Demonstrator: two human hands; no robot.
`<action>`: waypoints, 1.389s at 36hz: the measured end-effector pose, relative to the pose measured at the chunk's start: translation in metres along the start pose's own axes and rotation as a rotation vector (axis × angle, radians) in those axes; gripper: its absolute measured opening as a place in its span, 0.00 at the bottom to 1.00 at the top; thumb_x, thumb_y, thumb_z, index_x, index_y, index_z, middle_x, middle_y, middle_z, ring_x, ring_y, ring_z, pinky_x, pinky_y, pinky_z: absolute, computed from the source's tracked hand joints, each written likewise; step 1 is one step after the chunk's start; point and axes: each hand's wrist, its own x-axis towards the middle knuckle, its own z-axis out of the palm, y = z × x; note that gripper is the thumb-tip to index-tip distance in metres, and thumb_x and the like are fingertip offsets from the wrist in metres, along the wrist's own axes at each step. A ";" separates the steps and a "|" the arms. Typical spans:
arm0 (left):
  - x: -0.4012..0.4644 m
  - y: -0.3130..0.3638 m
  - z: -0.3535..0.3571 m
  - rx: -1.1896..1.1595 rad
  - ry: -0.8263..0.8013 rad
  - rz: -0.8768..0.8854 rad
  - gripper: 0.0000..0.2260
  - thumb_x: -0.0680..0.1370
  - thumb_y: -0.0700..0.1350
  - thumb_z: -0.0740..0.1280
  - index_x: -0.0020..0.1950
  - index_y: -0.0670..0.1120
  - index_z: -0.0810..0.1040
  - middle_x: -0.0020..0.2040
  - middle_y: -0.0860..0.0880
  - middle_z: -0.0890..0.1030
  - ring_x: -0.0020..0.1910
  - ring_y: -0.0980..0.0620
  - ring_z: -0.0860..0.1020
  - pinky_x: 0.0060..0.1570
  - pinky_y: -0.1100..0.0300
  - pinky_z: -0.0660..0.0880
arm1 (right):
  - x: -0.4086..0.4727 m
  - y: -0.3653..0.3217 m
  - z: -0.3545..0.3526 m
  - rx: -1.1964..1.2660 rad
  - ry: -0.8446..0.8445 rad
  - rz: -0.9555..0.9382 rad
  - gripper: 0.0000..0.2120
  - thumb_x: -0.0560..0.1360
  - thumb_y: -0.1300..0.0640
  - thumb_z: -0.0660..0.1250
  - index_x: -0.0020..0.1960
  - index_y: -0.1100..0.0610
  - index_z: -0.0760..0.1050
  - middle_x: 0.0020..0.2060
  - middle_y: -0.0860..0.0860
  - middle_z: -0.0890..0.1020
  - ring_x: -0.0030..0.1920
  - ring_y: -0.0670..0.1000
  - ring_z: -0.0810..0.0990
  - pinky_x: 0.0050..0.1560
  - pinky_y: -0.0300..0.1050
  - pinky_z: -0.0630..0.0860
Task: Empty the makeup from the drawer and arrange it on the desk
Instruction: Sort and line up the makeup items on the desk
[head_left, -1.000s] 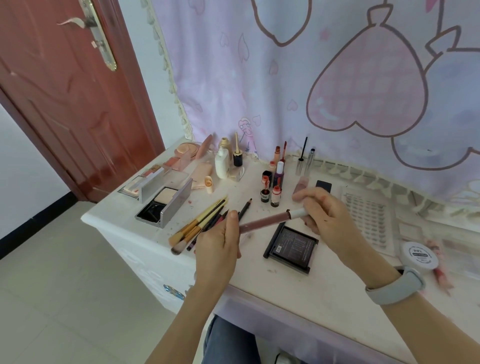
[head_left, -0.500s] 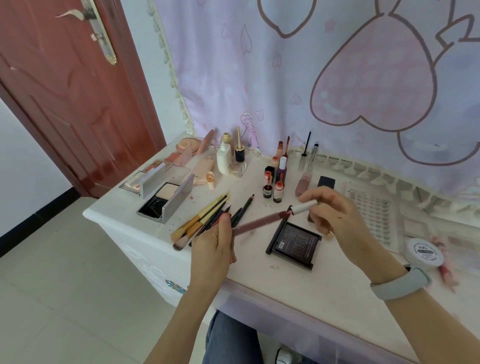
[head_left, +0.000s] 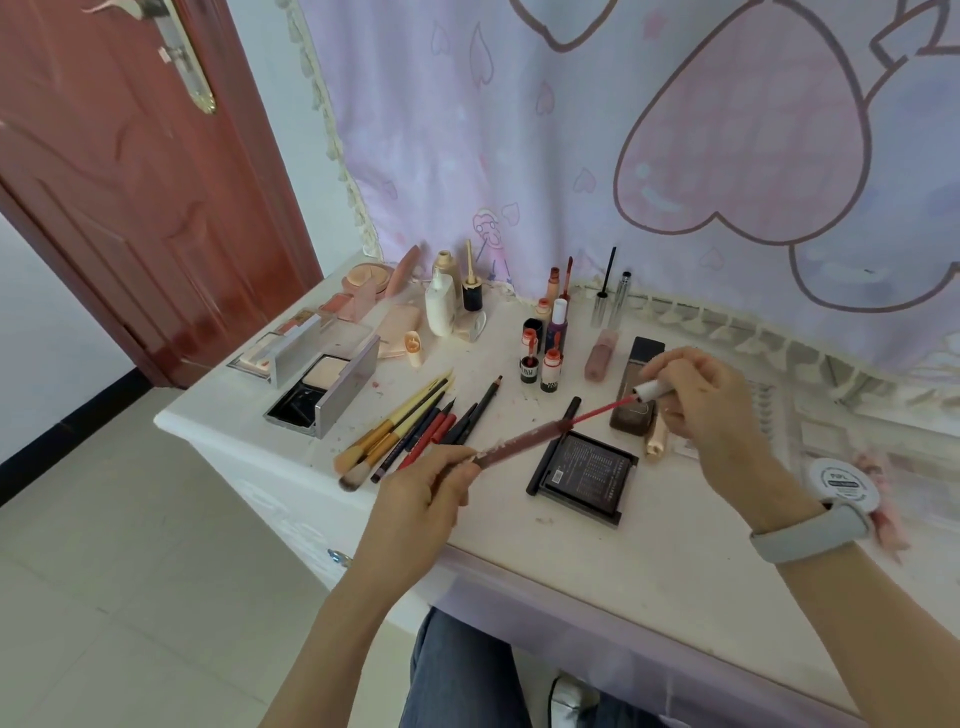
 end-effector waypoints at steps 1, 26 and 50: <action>0.000 -0.003 -0.003 0.028 0.021 0.003 0.10 0.79 0.43 0.61 0.48 0.59 0.73 0.32 0.60 0.77 0.29 0.59 0.72 0.30 0.61 0.71 | 0.002 0.000 -0.003 0.010 0.058 -0.018 0.14 0.74 0.68 0.56 0.34 0.59 0.74 0.18 0.42 0.70 0.18 0.40 0.62 0.19 0.29 0.59; -0.014 -0.012 0.047 0.757 0.436 0.053 0.06 0.71 0.43 0.72 0.38 0.44 0.76 0.37 0.48 0.74 0.37 0.47 0.73 0.40 0.54 0.64 | -0.018 0.022 0.005 0.361 0.132 -0.035 0.10 0.76 0.69 0.57 0.42 0.56 0.69 0.29 0.52 0.79 0.23 0.49 0.69 0.22 0.38 0.63; -0.006 -0.019 0.033 0.758 0.522 0.021 0.04 0.71 0.47 0.72 0.42 0.48 0.84 0.40 0.48 0.80 0.44 0.43 0.75 0.44 0.53 0.59 | -0.091 0.046 0.060 -0.806 -0.018 -0.618 0.07 0.75 0.62 0.61 0.49 0.58 0.77 0.26 0.47 0.70 0.26 0.47 0.67 0.23 0.43 0.68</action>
